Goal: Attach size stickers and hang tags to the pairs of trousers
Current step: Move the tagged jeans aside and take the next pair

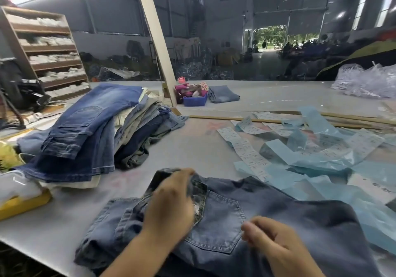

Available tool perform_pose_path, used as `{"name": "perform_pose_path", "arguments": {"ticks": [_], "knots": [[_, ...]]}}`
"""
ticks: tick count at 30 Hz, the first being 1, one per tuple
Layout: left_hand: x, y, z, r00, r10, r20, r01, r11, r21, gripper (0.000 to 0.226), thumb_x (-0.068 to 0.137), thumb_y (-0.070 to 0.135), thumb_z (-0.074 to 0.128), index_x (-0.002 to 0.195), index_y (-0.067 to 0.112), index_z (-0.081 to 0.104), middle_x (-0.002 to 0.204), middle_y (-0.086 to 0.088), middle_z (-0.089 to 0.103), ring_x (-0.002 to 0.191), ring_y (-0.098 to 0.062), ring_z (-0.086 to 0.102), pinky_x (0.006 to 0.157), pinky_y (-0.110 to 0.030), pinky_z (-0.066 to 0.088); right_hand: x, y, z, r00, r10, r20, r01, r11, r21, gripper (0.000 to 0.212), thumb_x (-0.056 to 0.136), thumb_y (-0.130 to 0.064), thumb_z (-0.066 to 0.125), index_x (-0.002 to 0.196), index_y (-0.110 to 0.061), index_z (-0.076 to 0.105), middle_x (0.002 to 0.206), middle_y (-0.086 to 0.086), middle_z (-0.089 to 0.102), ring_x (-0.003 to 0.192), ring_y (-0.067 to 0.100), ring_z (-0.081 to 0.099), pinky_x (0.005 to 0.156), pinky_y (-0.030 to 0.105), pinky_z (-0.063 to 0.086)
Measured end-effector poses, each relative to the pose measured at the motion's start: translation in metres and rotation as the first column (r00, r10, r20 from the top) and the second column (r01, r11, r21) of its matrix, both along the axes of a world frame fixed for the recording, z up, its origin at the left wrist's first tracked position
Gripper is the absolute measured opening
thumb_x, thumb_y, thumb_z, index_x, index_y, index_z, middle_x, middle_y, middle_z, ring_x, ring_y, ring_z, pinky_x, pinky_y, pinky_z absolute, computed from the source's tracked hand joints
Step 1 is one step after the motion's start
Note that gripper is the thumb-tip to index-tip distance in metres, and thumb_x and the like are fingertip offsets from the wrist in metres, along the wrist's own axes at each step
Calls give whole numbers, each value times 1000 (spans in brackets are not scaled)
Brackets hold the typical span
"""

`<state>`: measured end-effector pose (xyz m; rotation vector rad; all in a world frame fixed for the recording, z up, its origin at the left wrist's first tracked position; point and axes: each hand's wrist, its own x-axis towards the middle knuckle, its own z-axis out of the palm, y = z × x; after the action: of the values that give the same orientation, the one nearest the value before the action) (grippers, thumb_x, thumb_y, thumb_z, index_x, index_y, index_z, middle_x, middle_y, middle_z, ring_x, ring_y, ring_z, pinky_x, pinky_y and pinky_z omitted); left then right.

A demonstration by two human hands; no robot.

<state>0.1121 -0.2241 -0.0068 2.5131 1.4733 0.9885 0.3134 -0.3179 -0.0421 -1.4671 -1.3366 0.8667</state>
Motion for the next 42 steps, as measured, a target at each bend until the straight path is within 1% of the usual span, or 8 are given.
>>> {"name": "perform_pose_path", "arguments": {"ticks": [4, 8, 15, 19, 27, 32, 39, 42], "knots": [[37, -42, -9, 957, -288, -38, 290, 939, 186, 59, 65, 5, 61, 123, 15, 57, 81, 9, 65, 73, -12, 57, 77, -25, 46, -13, 21, 9, 841, -48, -539, -79, 974, -210, 38, 73, -41, 70, 84, -4, 70, 69, 12, 67, 56, 19, 61, 52, 28, 48], [44, -62, -28, 943, -291, 162, 322, 921, -220, 91, 79, 23, 62, 155, 30, 13, 117, 12, 65, 105, 0, 60, 90, -1, 36, -16, 33, 13, 655, 93, -750, -274, 954, -121, 26, 82, -36, 62, 72, -12, 67, 64, 9, 57, 56, 16, 56, 53, 27, 45], [11, -46, -26, 924, -307, 230, 321, 947, -25, 35, 77, 24, 62, 107, 37, 48, 92, 16, 63, 87, -3, 62, 77, -25, 50, -5, 55, 20, 698, 283, -658, -483, 864, -141, 56, 67, -2, 78, 119, -2, 58, 104, 18, 65, 89, 27, 67, 68, 36, 57], [0, -30, -30, 940, -230, 252, 218, 973, 74, 47, 71, 12, 73, 106, 36, 52, 88, 17, 63, 87, -3, 62, 81, -21, 49, -22, 74, 27, 824, 397, -404, -486, 862, -144, 65, 66, 5, 80, 123, -10, 55, 116, 17, 64, 98, 23, 65, 84, 35, 54], [-41, 18, -10, 894, 39, 447, -4, 997, -79, 28, 77, 46, 66, 104, 43, 58, 97, 25, 67, 96, 3, 63, 82, -7, 44, -44, 114, 14, 811, 365, -457, -432, 901, -48, 30, 83, 10, 65, 111, 7, 58, 99, 26, 66, 78, 25, 62, 65, 33, 51], [-49, 60, -19, 941, 334, 52, -267, 828, -493, 29, 75, 57, 60, 90, 33, 57, 94, 9, 63, 90, -16, 60, 84, -41, 53, -36, 119, -12, 669, 370, -645, -518, 854, -48, 43, 66, 8, 62, 106, -4, 58, 93, 17, 64, 70, 20, 58, 58, 27, 48], [-31, 61, -11, 952, 277, -129, -300, 776, -555, 24, 68, 37, 64, 81, 25, 48, 81, 6, 58, 73, -12, 56, 58, -30, 44, -35, 117, -26, 651, 368, -663, -536, 842, -60, 54, 56, 10, 53, 106, -10, 50, 87, 9, 59, 64, 16, 53, 54, 24, 42], [-19, 45, -5, 984, 137, -118, -179, 820, -543, 29, 68, 40, 64, 89, 30, 47, 94, 12, 51, 90, -12, 51, 75, -31, 47, -38, 112, -18, 729, 393, -560, -514, 855, -69, 47, 61, -20, 70, 106, -20, 56, 87, 6, 59, 71, 19, 53, 62, 28, 45]]}}
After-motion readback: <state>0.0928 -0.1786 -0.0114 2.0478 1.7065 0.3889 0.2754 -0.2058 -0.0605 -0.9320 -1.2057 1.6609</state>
